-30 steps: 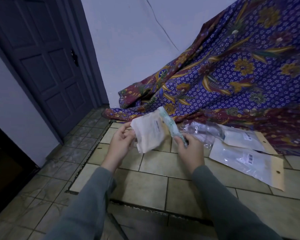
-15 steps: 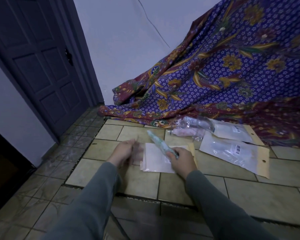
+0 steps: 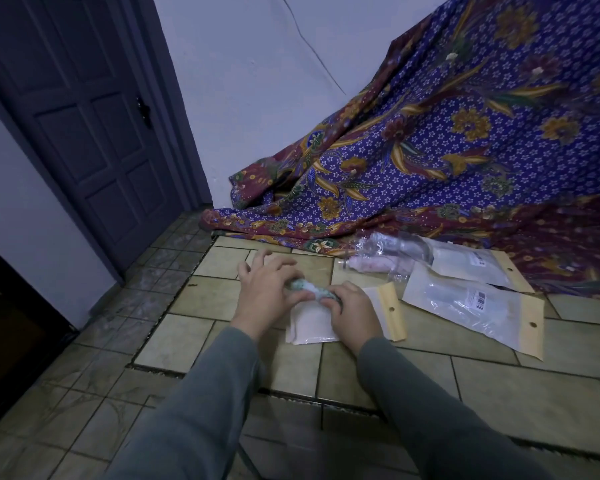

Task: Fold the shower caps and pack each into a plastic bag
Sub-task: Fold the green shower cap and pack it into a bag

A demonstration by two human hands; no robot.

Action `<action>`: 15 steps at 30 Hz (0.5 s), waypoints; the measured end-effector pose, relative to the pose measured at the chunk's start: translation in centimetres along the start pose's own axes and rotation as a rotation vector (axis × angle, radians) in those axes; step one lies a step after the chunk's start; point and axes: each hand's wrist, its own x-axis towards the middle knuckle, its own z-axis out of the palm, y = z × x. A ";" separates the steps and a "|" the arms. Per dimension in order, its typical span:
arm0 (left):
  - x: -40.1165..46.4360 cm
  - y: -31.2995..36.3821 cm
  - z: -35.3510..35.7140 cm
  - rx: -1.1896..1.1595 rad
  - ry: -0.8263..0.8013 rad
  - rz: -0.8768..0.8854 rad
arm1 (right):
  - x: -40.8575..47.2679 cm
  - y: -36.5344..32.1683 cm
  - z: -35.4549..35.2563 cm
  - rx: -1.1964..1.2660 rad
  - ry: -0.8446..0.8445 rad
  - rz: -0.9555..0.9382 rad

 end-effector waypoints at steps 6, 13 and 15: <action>-0.9 -1.0 0.4 -0.036 -0.222 0.021 | -0.6 0.9 0.3 0.038 -0.159 0.007; -2.4 -4.3 1.4 -0.247 -0.250 -0.329 | -1.2 2.6 0.3 -0.156 -0.234 -0.004; -2.4 -5.0 1.5 -0.277 -0.257 -0.386 | -1.0 2.6 0.6 -0.175 -0.231 -0.007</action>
